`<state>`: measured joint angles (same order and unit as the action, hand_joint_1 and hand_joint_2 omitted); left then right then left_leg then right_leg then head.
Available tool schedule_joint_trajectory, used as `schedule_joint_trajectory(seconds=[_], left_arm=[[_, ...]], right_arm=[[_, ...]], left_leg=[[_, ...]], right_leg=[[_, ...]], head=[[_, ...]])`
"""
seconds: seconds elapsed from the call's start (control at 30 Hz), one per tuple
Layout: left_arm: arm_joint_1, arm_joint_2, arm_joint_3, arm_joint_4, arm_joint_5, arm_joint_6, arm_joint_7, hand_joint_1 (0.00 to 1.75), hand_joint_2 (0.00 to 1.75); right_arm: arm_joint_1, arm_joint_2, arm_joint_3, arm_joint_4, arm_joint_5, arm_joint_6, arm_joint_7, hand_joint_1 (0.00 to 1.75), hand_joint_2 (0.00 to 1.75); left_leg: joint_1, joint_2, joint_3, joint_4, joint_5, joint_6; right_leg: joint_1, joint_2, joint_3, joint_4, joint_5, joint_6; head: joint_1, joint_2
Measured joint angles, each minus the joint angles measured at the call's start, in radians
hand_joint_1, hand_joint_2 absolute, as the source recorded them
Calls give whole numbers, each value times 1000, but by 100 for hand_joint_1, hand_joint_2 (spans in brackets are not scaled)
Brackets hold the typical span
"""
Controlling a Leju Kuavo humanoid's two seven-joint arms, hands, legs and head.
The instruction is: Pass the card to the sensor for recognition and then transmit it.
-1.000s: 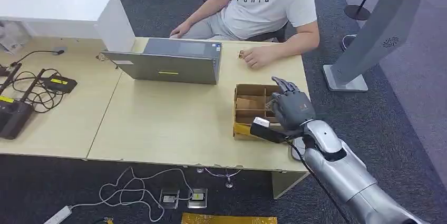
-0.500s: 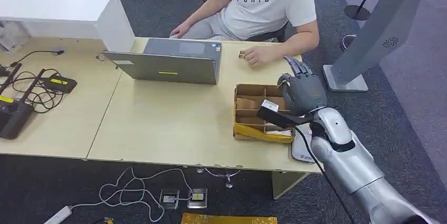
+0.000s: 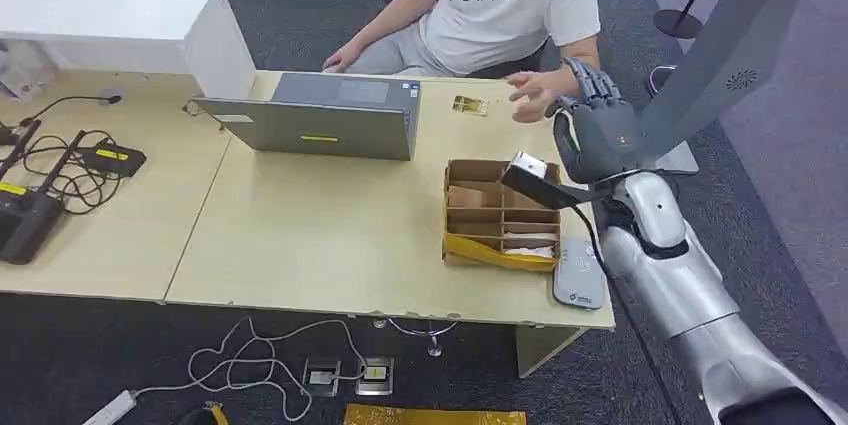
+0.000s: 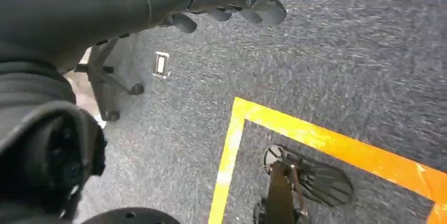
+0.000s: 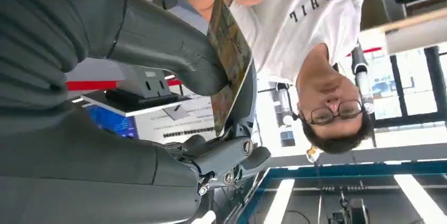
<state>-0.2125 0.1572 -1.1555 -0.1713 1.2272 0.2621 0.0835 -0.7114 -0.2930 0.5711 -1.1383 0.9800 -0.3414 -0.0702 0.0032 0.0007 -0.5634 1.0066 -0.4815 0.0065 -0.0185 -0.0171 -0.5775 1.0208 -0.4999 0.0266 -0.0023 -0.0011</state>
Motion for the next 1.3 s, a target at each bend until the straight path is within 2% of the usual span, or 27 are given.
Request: schedule_joint_trajectory(seconds=[0.2,0.33,0.97,1.0,1.03,1.3], left_arm=[[-12,-5,-5,0,-8,0,3,0,0],[-15,-7,-6,0,-19,-10,3,0,0],[-22,-7,-24,0,-29,-25,3,0,0],[-22,-7,-25,0,-29,-25,3,0,0],[-22,-7,-25,0,-29,-25,3,0,0],[-21,-7,-27,0,-25,-23,3,0,0]], right_arm=[[-46,59,-29,113,24,-16,-11,175,175],[-62,80,-37,153,36,-21,-11,175,175],[-56,93,-70,207,79,-6,23,175,175],[-55,93,-72,207,81,-5,25,24,175],[-55,95,-76,208,84,-4,26,0,175],[-50,100,-88,215,112,-30,28,0,175]], left_leg=[[0,0,0,0,0,0],[0,-1,0,0,0,0],[0,-1,0,0,0,0],[0,-1,0,0,0,0],[0,-1,0,0,0,0],[0,-1,0,0,0,0]], right_leg=[[0,0,0,0,0,0],[0,0,0,0,0,0],[0,0,0,0,0,0],[0,0,0,0,0,0],[0,0,0,0,0,0],[0,0,0,0,0,0]], head=[[0,0],[0,0],[0,0],[0,0],[0,0],[0,0]])
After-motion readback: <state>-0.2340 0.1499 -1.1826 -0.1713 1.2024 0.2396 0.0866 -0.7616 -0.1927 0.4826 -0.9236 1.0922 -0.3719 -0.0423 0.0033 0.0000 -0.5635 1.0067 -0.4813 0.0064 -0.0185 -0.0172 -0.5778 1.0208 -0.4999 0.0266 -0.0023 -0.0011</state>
